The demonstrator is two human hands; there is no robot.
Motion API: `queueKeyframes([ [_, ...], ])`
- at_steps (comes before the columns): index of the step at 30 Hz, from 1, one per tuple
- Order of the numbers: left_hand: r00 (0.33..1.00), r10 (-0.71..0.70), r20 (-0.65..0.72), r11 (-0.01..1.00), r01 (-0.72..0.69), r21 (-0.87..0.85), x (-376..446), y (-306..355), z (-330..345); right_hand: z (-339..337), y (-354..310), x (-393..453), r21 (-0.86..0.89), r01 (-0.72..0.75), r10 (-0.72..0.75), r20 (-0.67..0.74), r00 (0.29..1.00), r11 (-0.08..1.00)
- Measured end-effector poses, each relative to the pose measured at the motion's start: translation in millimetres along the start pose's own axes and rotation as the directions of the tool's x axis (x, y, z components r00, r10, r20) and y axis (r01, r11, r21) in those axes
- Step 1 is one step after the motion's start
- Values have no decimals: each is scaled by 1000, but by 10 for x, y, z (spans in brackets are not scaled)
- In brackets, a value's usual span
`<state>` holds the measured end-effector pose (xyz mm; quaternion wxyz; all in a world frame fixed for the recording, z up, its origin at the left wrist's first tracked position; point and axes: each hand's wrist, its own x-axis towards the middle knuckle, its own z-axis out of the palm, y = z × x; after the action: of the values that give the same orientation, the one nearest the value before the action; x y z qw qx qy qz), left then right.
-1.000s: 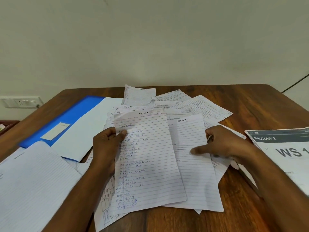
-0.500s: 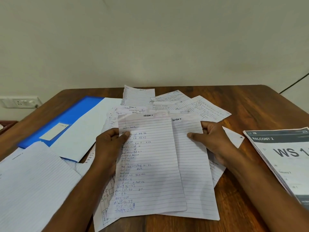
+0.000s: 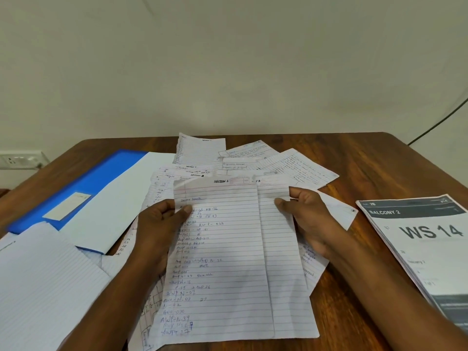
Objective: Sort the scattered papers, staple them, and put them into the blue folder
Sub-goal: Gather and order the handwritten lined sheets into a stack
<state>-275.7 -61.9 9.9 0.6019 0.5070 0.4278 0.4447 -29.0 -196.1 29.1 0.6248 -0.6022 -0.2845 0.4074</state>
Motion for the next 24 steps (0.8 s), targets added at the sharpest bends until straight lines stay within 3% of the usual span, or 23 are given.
queueKeyframes([
  [9, 1000, -7, 7, 1000, 7, -29, 30, -21, 24, 5, -19, -35, -25, -6, 6, -14, 1000, 1000],
  [17, 1000, -20, 18, 1000, 20, -23, 5, -7, 29, 39, -3, -43, 59, 1, -1, -2, 1000, 998],
  [24, 990, -35, 136, 989, 54, -140, 7, -24, 23, 36, -48, -45, 132, 32, -31, -13, 999, 991],
])
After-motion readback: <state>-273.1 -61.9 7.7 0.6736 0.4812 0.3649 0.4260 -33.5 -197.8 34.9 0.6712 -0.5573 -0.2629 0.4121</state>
